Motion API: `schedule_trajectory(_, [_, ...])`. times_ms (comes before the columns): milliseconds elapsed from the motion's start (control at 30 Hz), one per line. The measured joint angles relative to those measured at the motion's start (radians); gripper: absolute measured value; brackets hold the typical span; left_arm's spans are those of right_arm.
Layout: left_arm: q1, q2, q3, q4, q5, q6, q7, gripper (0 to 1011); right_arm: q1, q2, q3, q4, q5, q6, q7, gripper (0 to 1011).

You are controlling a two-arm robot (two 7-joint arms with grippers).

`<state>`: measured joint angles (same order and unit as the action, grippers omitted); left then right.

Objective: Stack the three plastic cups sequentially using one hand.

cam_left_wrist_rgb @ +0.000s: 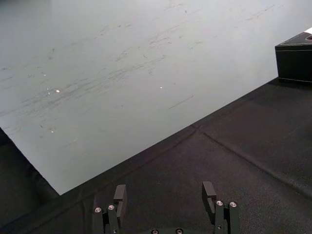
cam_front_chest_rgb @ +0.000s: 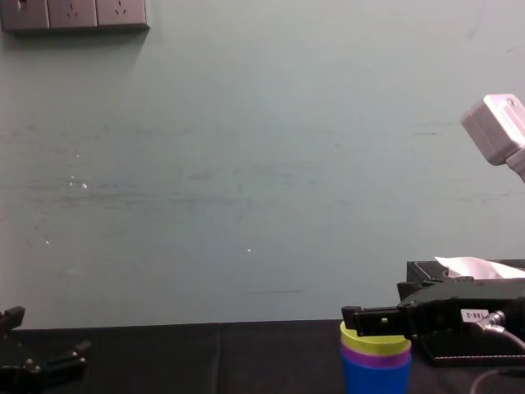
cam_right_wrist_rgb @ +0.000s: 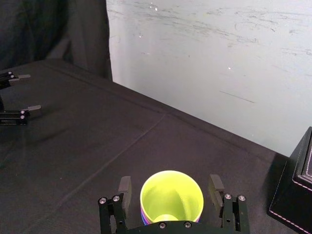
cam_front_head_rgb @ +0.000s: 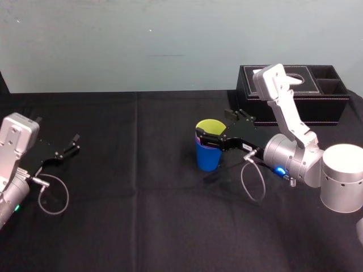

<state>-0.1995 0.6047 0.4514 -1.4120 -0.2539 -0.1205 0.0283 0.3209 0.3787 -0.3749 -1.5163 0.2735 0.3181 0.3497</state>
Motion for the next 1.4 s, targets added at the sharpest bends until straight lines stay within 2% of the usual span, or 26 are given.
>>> schedule_trajectory(233, [0.000,0.000,0.000,0.000,0.000,0.000,0.000,1010,-0.023,0.003,0.019,-0.036,0.002,-0.016,-0.011,1004])
schedule_trajectory(467, [0.000,0.000,0.000,0.000,0.000,0.000,0.000,1010,-0.087,0.030,0.071,-0.115,0.017,-0.041,-0.032,1004])
schedule_trajectory(667, [0.000,0.000,0.000,0.000,0.000,0.000,0.000,1010,-0.178,0.066,0.138,-0.164,0.026,-0.089,-0.057,1004])
schedule_trajectory(1000, [0.000,0.000,0.000,0.000,0.000,0.000,0.000,1010,-0.264,0.074,0.221,-0.149,0.052,-0.161,-0.070,1004])
schedule_trajectory(1400, [0.000,0.000,0.000,0.000,0.000,0.000,0.000,1010,-0.308,0.071,0.249,-0.116,0.068,-0.202,-0.059,1004])
